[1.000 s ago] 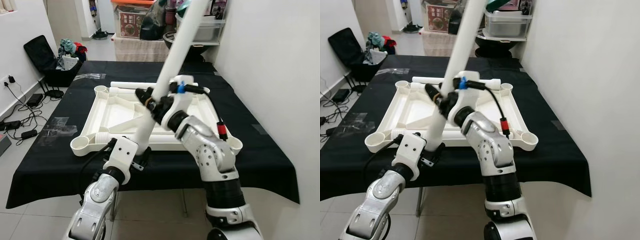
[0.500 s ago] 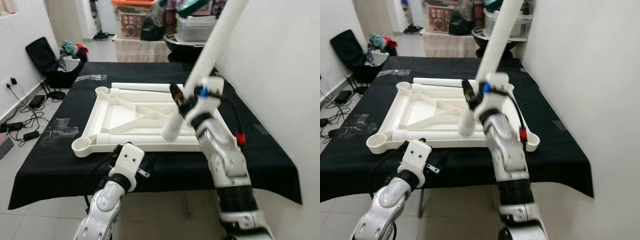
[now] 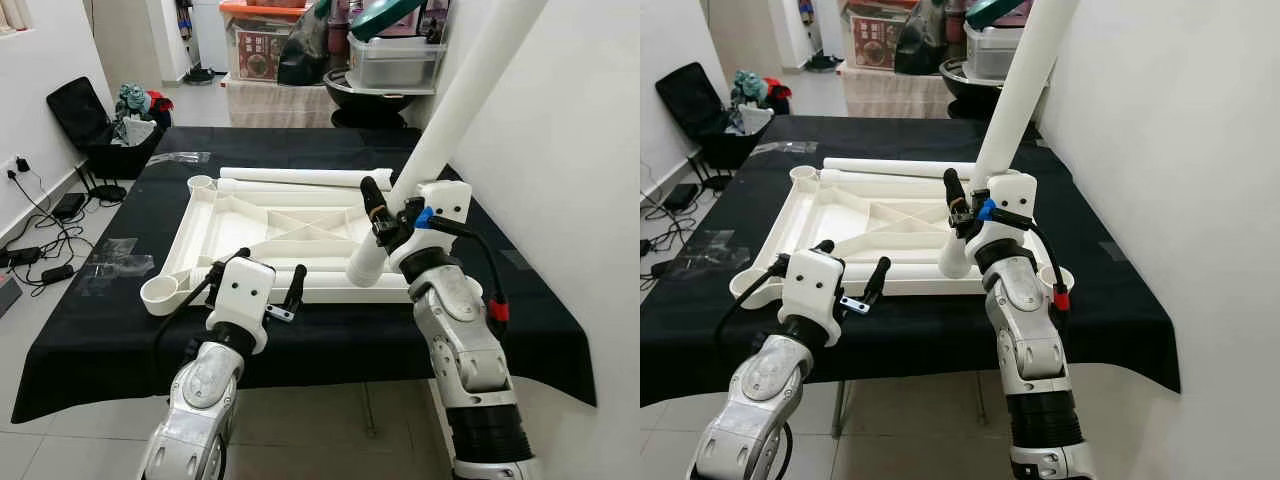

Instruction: Building children table

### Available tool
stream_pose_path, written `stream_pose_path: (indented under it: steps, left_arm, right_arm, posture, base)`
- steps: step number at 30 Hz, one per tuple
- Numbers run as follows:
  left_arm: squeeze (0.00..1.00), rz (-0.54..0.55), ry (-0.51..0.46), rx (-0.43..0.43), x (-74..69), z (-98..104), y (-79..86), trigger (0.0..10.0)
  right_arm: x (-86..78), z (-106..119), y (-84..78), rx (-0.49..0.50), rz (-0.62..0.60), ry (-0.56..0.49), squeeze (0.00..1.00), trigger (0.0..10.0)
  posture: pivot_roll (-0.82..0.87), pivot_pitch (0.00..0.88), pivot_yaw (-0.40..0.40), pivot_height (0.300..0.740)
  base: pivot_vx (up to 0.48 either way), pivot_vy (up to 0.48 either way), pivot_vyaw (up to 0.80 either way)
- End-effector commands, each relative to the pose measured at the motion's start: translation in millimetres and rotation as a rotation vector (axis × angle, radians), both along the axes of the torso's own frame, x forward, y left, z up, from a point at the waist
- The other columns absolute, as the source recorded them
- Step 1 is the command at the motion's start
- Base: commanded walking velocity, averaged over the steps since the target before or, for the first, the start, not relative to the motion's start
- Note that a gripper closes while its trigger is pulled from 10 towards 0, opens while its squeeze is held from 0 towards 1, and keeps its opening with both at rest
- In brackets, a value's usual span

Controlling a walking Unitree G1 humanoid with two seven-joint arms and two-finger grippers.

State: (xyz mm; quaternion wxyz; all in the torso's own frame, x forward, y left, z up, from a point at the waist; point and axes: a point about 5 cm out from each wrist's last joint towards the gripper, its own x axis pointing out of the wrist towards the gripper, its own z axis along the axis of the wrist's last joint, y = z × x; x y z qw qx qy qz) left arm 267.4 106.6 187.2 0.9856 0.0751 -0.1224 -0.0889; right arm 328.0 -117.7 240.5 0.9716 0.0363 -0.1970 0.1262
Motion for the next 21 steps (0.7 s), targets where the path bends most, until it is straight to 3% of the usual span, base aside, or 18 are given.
stream_pose_path:
  steps: [1, 7, 17, 21]
  left_arm:
    - [0.00, 0.021, 0.010, -0.014, 1.4, -1, 3.4, 10.0]
    - [0.00, 0.037, 0.008, -0.009, 1.5, 0, 5.5, 10.0]
    - [0.00, 0.082, 0.037, -0.043, 4.8, -2, 13.0, 10.0]
    - [0.00, 0.101, 0.061, -0.089, 6.3, -3, 16.5, 10.0]
  right_arm:
    - [-0.3, 5, 0.6, 0.009, 0.003, -0.031, 0.00, 10.0]
    - [0.9, 5, 0.9, 0.002, 0.000, -0.038, 0.00, 10.0]
    - [3.0, 4, 4.0, 0.000, 0.003, -0.030, 0.00, 10.0]
    - [4.1, 5, 4.3, 0.000, 0.004, -0.030, 0.00, 10.0]
  posture:
    - [0.04, 0.000, -0.045, 0.740]
    - [0.04, 0.000, -0.048, 0.740]
    - [0.04, 0.000, -0.056, 0.740]
    - [0.04, 0.000, -0.055, 0.740]
  base:
    - [0.000, 0.000, 0.00]
    - [0.000, -0.253, 0.00]
    - [0.303, -0.363, 0.00]
    - [0.232, 0.000, 0.00]
